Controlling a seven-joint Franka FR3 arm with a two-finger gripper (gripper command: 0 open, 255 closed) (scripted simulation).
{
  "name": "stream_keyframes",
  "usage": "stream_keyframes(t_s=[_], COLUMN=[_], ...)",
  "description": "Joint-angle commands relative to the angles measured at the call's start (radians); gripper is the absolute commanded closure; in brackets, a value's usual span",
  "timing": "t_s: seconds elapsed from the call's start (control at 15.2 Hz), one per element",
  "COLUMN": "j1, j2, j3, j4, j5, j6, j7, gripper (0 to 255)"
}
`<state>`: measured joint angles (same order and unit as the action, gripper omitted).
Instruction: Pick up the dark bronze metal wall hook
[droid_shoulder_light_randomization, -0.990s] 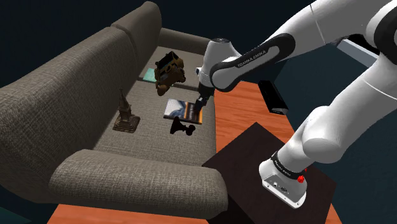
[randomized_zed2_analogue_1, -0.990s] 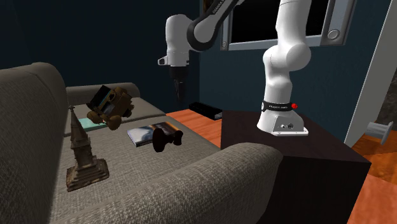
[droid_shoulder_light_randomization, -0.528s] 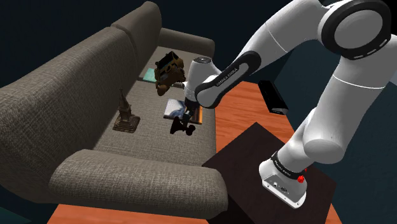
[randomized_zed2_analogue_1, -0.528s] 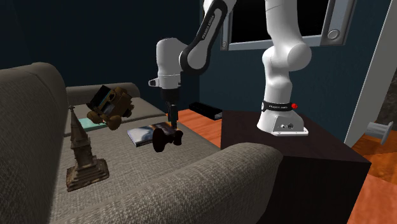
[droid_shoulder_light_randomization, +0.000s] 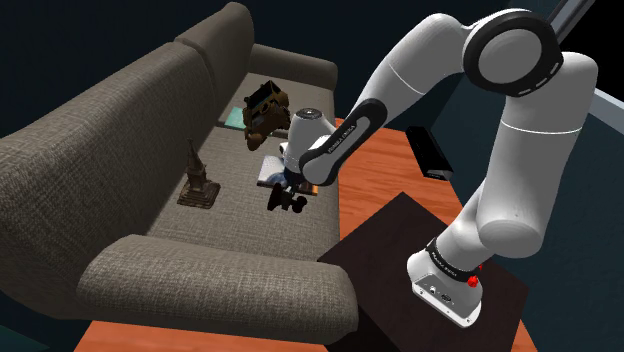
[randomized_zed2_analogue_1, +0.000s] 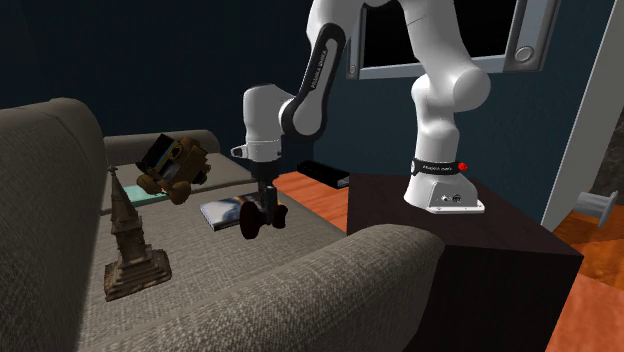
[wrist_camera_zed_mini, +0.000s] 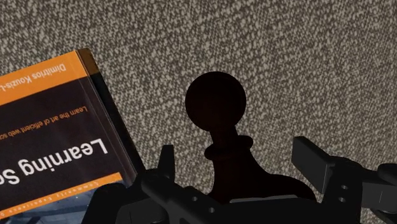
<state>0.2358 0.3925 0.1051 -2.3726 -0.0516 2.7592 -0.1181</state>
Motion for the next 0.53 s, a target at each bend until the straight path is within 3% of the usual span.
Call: stream_keyframes(t_s=[0.0,0.07,0.13,0.46], j1=[0.003,0.003,0.003,0.004], j2=[0.026,0.026,0.026,0.027], j3=[-0.004,-0.004,-0.004,-0.004], j4=[0.010,0.009,0.009,0.010], j5=[-0.005,-0.004,-0.005,-0.005], j6=[0.017,0.017,0.017,0.017], j7=[0.002,0.002,0.003,0.003], gripper=[0,0,255,255])
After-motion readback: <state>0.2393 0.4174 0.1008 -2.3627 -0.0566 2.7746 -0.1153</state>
